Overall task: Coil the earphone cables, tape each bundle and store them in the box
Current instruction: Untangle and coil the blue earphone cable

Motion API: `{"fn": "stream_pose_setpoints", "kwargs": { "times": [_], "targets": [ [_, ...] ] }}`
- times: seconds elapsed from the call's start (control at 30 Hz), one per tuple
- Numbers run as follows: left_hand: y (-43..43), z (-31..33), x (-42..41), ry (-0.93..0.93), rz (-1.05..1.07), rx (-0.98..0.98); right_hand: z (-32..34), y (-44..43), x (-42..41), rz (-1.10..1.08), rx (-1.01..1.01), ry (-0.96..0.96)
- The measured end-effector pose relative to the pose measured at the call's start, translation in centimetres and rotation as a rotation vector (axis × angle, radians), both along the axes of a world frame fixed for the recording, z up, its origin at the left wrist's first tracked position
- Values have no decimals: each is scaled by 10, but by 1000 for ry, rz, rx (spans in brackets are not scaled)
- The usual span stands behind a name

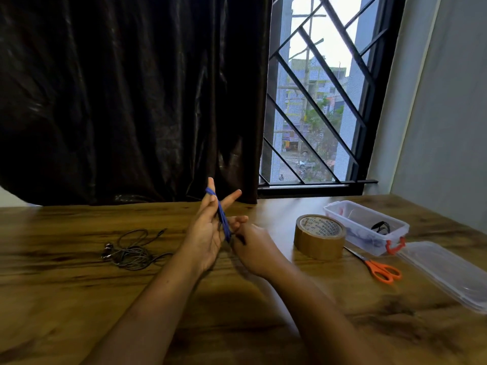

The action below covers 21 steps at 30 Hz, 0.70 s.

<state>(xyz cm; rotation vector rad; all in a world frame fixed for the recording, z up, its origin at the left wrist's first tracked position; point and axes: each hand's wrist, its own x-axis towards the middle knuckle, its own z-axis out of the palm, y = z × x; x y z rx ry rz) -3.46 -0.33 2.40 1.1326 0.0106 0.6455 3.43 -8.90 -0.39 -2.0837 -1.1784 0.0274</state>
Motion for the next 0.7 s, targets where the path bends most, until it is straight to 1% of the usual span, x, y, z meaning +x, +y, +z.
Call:
{"fn": "stream_pose_setpoints", "kwargs": {
  "times": [0.07,0.1,0.17,0.23,0.3,0.4,0.5,0.57,0.7],
  "targets": [
    [4,0,-1,5,48,48,0,0,0,27,-110,-75],
    [7,0,-2,16,67,66,1,-1,-1,33,-115,-95],
    [10,1,-3,50,96,91,6,-5,-1,8,-11,-136],
    [11,2,-3,80,143,122,14,-10,0,-7,116,-236],
    [11,4,-3,99,198,173,21,-13,0,42,169,-348],
    [5,5,-1,167,225,249,26,-15,-2,138,240,-416],
    [-1,0,3,216,140,230,28,-16,-3,169,354,-405],
    [-4,-2,3,249,105,219,27,-16,-2,153,386,-344],
    [-3,-3,3,314,80,270,24,-19,7,74,442,-206]
  ]
}}
